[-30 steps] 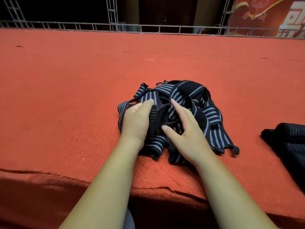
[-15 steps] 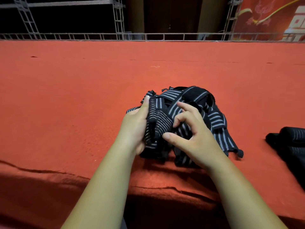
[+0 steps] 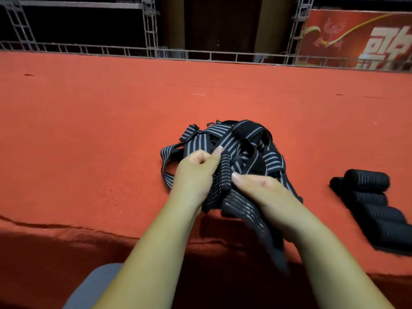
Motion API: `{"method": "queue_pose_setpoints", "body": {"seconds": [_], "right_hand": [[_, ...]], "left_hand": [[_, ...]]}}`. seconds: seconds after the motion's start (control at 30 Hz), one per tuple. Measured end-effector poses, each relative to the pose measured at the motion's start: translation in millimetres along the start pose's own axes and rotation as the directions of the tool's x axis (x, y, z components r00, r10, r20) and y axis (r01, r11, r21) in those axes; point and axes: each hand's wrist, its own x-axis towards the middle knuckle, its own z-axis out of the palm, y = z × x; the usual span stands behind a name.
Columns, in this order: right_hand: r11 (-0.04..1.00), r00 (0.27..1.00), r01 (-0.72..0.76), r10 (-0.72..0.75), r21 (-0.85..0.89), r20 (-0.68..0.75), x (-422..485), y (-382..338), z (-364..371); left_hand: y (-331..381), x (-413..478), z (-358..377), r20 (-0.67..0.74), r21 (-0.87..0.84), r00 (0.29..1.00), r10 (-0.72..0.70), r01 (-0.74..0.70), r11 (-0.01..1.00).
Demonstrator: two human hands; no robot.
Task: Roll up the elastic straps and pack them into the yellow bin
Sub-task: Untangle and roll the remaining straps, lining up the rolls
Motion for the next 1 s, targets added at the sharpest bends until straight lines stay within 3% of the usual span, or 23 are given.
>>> {"method": "queue_pose_setpoints", "body": {"seconds": [0.13, 0.37, 0.53, 0.67, 0.77, 0.87, 1.0], "right_hand": [[0.994, 0.995, -0.099, 0.099, 0.041, 0.013, -16.3, 7.7, -13.9], [0.975, 0.964, -0.189, 0.208, 0.120, -0.167, -20.7, 25.1, -36.9], [0.971, 0.941, -0.174, 0.213, 0.164, -0.263, -15.4, 26.3, -33.5], [0.979, 0.927, -0.202, 0.191, -0.002, -0.322, -13.6, 20.9, -33.5], [0.950, 0.924, -0.197, 0.098, -0.243, -0.369, -11.7, 19.2, -31.0], [0.913, 0.875, -0.060, -0.146, -0.403, -0.461, -7.6, 16.9, -24.8], [0.930, 0.887, 0.122, -0.258, -0.345, -0.382, -5.7, 12.1, -18.1]], "left_hand": [[-9.0, 1.9, -0.2, -0.039, -0.134, 0.997, -0.069, 0.063, 0.989], [-27.4, 25.5, -10.9, -0.219, -0.094, 0.971, -0.095, 0.076, 0.993], [-16.0, 24.4, 0.7, -0.177, -0.235, 0.963, -0.202, 0.158, 0.959], [-6.9, 21.4, 12.4, -0.035, -0.439, 0.951, -0.309, 0.263, 0.859], [-3.2, 14.9, 22.2, 0.017, -0.442, 0.943, -0.333, 0.306, 0.843], [-2.5, 8.2, 27.9, 0.005, -0.385, 0.952, -0.305, 0.284, 0.878], [-0.7, -0.8, 37.7, 0.089, -0.307, 0.974, -0.208, 0.226, 0.925]]}}
